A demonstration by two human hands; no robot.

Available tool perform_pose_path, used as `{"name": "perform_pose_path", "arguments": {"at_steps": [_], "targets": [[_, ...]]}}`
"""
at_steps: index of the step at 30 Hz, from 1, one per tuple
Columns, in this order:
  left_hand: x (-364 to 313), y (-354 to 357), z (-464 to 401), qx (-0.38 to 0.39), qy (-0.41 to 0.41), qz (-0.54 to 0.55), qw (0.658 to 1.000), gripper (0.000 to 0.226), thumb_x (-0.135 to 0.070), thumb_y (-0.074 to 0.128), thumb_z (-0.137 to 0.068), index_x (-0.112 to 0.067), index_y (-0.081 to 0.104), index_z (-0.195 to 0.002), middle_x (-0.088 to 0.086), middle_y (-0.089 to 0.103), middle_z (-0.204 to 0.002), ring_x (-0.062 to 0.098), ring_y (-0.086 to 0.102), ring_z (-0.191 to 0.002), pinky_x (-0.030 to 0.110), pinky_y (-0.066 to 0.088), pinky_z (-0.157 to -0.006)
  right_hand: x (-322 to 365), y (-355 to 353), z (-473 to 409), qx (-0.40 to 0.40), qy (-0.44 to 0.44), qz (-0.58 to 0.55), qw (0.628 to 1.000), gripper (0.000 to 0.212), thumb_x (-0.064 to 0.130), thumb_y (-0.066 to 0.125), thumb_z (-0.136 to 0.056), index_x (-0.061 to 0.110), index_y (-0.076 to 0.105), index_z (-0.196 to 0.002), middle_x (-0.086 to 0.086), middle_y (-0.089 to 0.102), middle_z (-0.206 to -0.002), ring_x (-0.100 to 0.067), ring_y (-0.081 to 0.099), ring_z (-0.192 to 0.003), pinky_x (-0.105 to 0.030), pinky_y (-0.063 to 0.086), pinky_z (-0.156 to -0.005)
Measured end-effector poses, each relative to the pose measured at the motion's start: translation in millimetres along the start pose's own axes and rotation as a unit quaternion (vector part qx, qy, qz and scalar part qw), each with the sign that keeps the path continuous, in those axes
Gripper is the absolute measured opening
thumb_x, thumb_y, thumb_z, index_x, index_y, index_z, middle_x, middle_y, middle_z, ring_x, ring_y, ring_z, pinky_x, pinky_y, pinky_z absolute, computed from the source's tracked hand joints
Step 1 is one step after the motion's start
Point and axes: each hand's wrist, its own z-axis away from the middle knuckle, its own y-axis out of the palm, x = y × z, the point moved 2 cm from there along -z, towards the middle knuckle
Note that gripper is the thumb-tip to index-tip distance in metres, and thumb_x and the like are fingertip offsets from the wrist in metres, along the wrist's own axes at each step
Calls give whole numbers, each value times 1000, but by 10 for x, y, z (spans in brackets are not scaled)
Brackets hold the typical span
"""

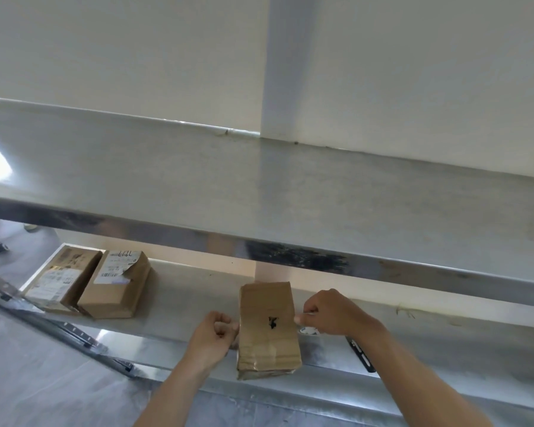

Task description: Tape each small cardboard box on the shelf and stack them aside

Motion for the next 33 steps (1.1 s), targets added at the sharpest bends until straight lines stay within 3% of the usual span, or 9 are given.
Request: {"name": "perform_pose_path", "arguments": {"at_steps": [3,5,8,12,14,19,25,28,33], "targets": [[-63,27,90,-58,22,-11,998,16,-5,63,-92,-20,68,-90,-1,74,-84,15,71,-75,39,61,-77,27,18,6,-2,-12,7,1000,50,44,65,-90,14,50,-54,2,44,-53,-11,38,-49,-27,34,-57],[-193,95,191,-91,34,-53,994,20,-1,58,-88,-19,68,-89,-5,71,-81,5,64,-75,25,56,-71,47,33,14,-6,-12,1,1000,50,43,65,-91,18,47,-52,3,43,-51,-10,37,-47,-26,34,-56],[-415,288,362,-114,43,-88,989,8,-20,57,-93,-13,55,-94,1,61,-93,9,57,-81,23,51,-67,53,38,29,-15,-9,-2,1000,48,43,65,-91,19,51,-53,3,48,-51,-9,40,-48,-24,35,-55],[-486,649,378,-139,-2,-281,950,105,-98,42,-65,-9,38,-121,8,46,-120,28,49,-115,35,44,-95,73,61,52,-22,-6,10,1000,45,38,62,-92,24,50,-52,3,52,-54,-9,44,-51,-25,38,-56],[-501,707,352,-171,-15,-326,930,117,-102,31,-56,-7,38,-124,9,48,-122,28,51,-116,34,45,-93,67,79,54,-34,-5,1,999,47,38,63,-91,23,47,-49,-1,50,-53,-9,41,-49,-26,36,-55],[-361,631,172,-183,1,-207,961,69,-63,61,-87,-4,42,-118,20,52,-124,38,50,-117,45,44,-97,65,75,64,-26,-2,-23,999,45,42,67,-88,19,51,-53,3,48,-54,-12,43,-52,-26,38,-58],[-428,558,253,-197,61,-205,957,29,-33,45,-103,-10,44,-120,19,51,-120,38,53,-108,48,49,-89,95,25,127,-33,-5,-38,999,47,40,71,-89,33,48,-48,14,50,-52,-1,51,-55,-21,40,-59],[-538,758,363,-134,60,-330,933,73,-51,41,-97,-16,13,-155,18,36,-137,36,42,-121,45,48,-96,114,23,153,-34,-12,-34,999,42,36,68,-89,34,50,-51,14,55,-58,-3,54,-59,-23,44,-63],[-633,944,367,-62,-52,-372,925,134,-86,55,-64,-24,-22,-154,19,9,-149,38,23,-135,52,38,-102,105,12,177,-26,-28,-28,999,45,32,65,-89,30,44,-49,10,46,-54,-5,44,-55,-22,31,-54]]}}
